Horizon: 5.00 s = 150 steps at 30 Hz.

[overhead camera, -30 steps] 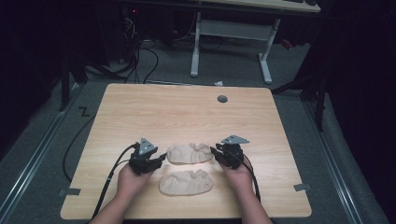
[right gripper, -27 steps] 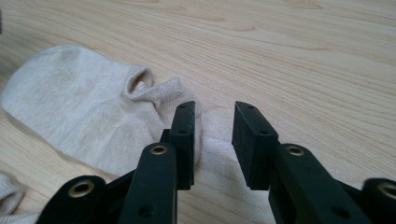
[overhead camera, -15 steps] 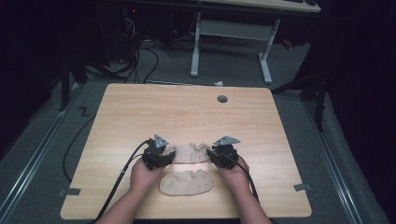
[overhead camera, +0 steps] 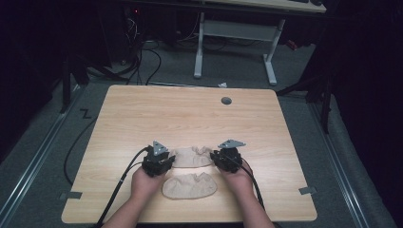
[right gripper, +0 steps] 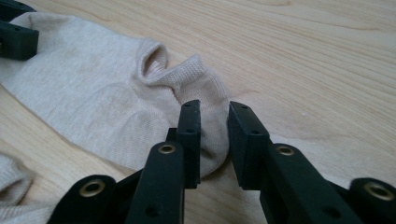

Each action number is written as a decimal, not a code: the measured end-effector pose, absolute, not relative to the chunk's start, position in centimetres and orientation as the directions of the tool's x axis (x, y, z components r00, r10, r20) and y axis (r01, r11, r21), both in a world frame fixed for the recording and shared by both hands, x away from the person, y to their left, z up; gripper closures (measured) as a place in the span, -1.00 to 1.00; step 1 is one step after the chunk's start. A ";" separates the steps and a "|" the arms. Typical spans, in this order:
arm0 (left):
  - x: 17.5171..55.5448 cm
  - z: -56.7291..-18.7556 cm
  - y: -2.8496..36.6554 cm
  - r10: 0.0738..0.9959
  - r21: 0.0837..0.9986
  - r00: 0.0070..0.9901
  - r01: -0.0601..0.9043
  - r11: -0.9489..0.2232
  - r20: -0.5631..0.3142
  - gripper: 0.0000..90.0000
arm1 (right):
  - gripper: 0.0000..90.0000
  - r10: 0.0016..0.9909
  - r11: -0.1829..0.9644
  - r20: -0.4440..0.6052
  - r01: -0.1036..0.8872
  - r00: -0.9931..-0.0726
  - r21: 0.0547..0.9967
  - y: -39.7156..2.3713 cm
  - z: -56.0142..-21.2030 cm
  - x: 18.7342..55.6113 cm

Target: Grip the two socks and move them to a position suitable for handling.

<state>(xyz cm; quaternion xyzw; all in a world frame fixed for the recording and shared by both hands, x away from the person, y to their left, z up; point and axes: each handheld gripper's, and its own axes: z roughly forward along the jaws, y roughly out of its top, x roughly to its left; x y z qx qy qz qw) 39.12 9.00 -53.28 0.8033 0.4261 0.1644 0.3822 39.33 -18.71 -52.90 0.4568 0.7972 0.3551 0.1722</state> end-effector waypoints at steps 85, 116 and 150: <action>28.7 -50.3 11.3 0.676 0.768 0.736 0.447 -0.459 -0.025 0.83 | 0.91 0.743 0.425 -0.014 0.456 -0.669 0.782 -18.4 -50.1 29.0; 30.1 -51.2 11.8 0.716 0.753 0.698 0.477 -0.454 -0.010 0.28 | 0.61 0.757 0.423 0.017 0.509 -0.654 0.750 -18.9 -50.9 29.8; 36.0 -50.4 22.5 0.887 0.776 0.461 0.544 -0.320 0.043 0.06 | 0.11 0.952 0.200 -0.020 0.574 -0.304 0.794 -28.9 -51.8 33.1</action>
